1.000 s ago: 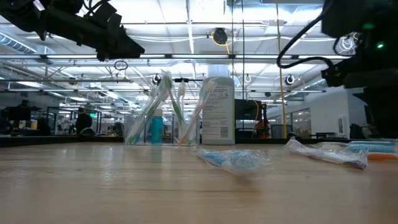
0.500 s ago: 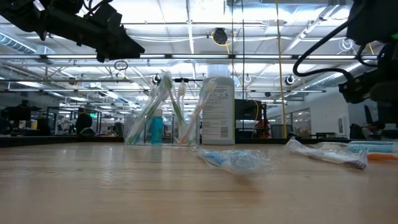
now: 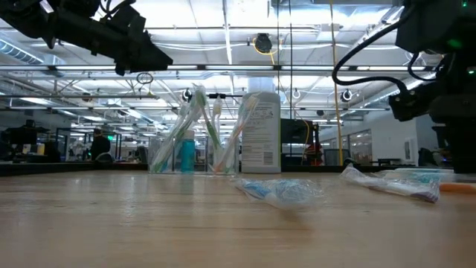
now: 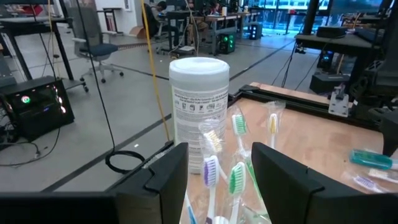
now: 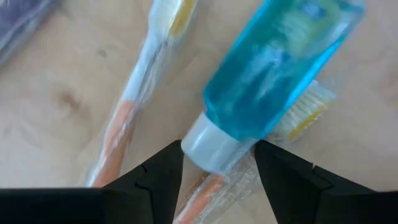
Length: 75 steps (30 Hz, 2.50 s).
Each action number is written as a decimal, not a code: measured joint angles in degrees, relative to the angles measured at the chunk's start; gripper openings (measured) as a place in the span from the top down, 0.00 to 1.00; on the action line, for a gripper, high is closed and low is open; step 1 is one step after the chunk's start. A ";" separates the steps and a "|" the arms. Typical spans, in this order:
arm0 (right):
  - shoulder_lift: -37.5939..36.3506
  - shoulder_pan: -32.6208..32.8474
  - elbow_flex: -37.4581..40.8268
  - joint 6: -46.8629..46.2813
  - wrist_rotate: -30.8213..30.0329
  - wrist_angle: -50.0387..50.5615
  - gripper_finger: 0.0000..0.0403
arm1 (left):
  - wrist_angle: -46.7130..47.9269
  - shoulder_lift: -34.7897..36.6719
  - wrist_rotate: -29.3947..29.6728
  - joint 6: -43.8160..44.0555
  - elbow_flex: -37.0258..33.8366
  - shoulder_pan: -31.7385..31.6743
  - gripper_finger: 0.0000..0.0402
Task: Pick & Place toothbrushing station
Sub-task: Put the blue mouthwash into the transparent organizer
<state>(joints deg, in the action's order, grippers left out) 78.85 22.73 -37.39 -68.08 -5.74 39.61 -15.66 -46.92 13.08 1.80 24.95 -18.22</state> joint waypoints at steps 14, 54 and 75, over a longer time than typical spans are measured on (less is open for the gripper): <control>-1.25 -4.41 0.09 6.22 -0.70 0.05 0.66 | 1.08 0.00 -0.09 1.75 0.00 0.00 0.54; -1.19 -19.88 0.11 12.87 -3.59 -5.22 0.64 | 3.84 -0.01 -0.59 6.87 0.00 0.74 0.54; 1.73 -25.67 0.15 49.27 -7.80 -38.12 0.75 | 3.39 -0.81 -0.59 6.97 0.00 0.76 0.54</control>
<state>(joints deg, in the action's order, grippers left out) 80.58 -2.94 -37.23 -18.81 -13.54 1.50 -12.27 -47.72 12.49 8.77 24.95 -17.45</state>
